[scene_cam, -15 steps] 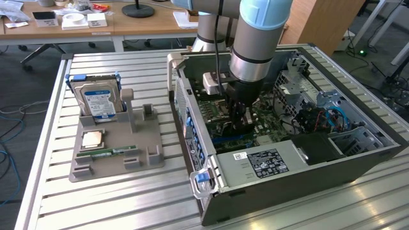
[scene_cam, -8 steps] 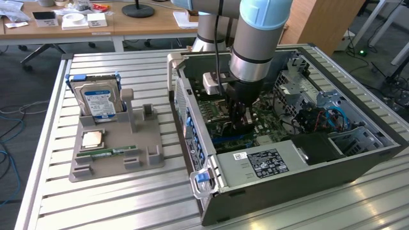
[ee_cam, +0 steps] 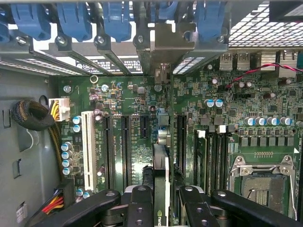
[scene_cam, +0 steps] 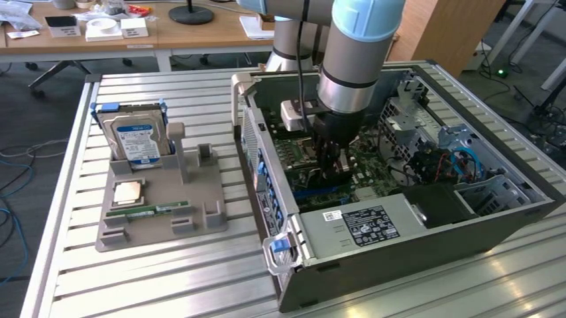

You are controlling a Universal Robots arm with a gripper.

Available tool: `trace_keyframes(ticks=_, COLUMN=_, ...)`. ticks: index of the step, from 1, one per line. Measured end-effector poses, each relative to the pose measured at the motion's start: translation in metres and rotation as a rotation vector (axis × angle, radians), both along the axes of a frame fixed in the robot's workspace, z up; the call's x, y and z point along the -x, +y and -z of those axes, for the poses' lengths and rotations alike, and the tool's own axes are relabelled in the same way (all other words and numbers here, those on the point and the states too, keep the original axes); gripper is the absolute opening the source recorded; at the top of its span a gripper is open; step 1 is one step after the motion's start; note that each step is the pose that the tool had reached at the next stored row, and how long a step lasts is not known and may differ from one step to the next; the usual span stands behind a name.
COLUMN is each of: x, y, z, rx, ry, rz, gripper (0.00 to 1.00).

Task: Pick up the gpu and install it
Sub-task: 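Insert the gpu into the slot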

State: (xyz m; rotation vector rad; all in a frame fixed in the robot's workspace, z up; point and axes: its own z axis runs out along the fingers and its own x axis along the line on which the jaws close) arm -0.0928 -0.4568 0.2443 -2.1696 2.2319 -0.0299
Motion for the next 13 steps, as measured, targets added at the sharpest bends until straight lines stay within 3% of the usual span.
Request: trace_keyframes(ticks=13, x=0.0, y=-0.0011, z=0.0007, rx=0.0001, ry=0.0, rz=0.0, gripper=0.26)
